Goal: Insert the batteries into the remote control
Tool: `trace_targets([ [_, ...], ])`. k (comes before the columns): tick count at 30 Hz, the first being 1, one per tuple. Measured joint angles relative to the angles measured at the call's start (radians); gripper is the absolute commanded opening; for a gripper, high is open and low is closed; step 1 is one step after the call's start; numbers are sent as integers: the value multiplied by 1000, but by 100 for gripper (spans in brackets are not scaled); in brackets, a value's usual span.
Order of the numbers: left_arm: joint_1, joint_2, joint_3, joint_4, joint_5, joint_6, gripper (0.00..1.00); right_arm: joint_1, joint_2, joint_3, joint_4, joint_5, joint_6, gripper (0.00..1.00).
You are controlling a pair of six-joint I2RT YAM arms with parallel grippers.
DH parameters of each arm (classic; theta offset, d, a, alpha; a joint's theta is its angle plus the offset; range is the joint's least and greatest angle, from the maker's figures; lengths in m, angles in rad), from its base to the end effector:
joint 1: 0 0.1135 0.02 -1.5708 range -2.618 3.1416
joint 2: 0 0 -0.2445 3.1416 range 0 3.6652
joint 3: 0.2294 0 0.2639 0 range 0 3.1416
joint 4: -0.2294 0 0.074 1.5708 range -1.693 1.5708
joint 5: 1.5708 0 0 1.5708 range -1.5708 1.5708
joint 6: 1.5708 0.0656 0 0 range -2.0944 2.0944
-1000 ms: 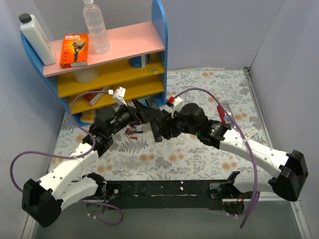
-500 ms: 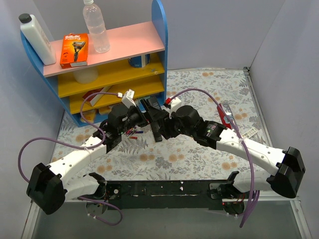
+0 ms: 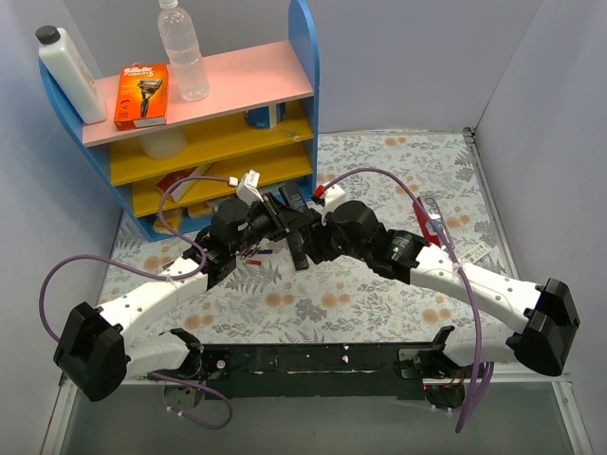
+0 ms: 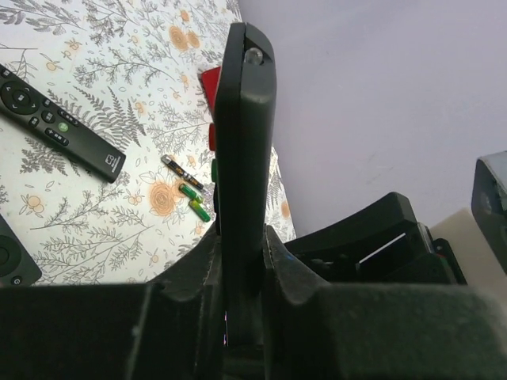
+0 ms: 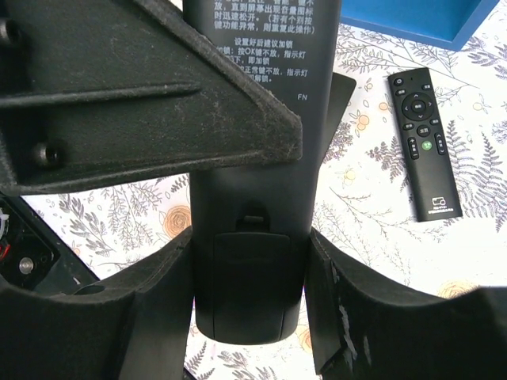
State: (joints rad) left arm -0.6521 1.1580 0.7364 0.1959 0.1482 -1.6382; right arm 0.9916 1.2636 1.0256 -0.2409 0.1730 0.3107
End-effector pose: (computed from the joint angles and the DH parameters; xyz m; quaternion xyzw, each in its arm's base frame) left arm 0.2455 -0.1997 0.2560 -0.3286 0.7090 -0.5898 0.2038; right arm 0.1917 0.2725 0.2804 -0.2420 0.8176 0.2548 0.4562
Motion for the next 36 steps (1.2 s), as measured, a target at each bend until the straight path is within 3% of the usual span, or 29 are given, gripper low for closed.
trace_targets([
  [1, 0, -2, 0, 0, 0, -1, 0, 0, -1, 0, 3, 0, 0, 67],
  [2, 0, -3, 0, -1, -3, -2, 0, 1, -1, 0, 6, -2, -1, 73],
  [9, 10, -2, -10, -78, -19, -7, 0, 5, -130, -88, 143, -47, -54, 95],
  [14, 32, -18, -22, -127, -17, -6, 0, 5, -318, -195, 239, -19, -101, 95],
  [18, 41, -67, -47, -144, -18, 8, 0, 5, -375, -198, 236, 26, -97, 92],
  [24, 41, -163, -117, -90, -10, 37, 0, 5, -252, -78, 82, 103, 101, 89],
  [28, 41, -169, -139, -47, -6, 67, 0, 5, -146, -15, 43, 64, 153, 88],
  [31, 41, -151, -135, -35, 11, 92, 0, 5, -121, -15, 65, -8, 75, 89],
  [36, 41, -106, -101, -39, 53, 143, 0, 5, -160, -68, 171, -137, -258, 89],
])
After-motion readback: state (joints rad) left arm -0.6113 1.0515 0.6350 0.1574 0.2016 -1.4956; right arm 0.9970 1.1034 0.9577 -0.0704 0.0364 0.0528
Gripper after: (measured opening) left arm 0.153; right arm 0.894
